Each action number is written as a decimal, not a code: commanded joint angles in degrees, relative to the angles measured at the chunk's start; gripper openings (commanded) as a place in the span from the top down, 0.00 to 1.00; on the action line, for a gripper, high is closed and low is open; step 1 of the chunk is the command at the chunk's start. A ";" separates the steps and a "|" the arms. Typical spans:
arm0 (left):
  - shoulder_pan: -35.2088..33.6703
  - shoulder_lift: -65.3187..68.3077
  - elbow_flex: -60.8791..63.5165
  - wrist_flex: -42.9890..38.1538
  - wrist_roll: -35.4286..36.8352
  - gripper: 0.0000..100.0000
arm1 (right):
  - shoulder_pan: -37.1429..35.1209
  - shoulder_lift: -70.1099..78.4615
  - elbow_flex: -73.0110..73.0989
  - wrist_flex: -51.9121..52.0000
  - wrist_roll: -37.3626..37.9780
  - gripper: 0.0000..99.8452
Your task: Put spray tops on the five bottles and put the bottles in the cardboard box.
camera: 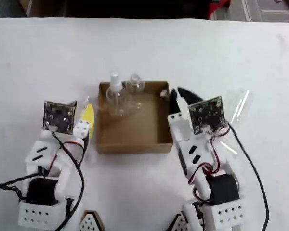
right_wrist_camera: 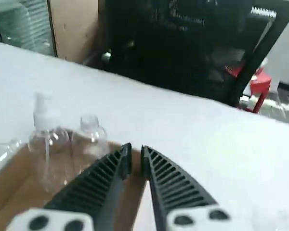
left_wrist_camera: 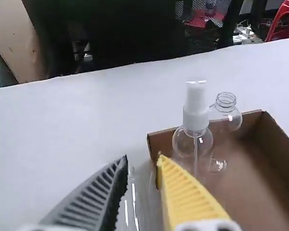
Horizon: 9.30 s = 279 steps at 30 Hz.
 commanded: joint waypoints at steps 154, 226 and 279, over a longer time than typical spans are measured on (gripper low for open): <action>11.12 81.71 -28.57 -24.97 11.25 0.98 | 6.55 -24.84 36.04 -11.30 4.22 0.98; -16.75 40.40 -4.48 -10.37 15.03 0.84 | 6.37 9.27 -10.11 23.52 19.52 0.98; -16.75 40.75 -4.40 -10.37 14.86 0.84 | 12.88 42.24 1.58 2.68 68.92 0.95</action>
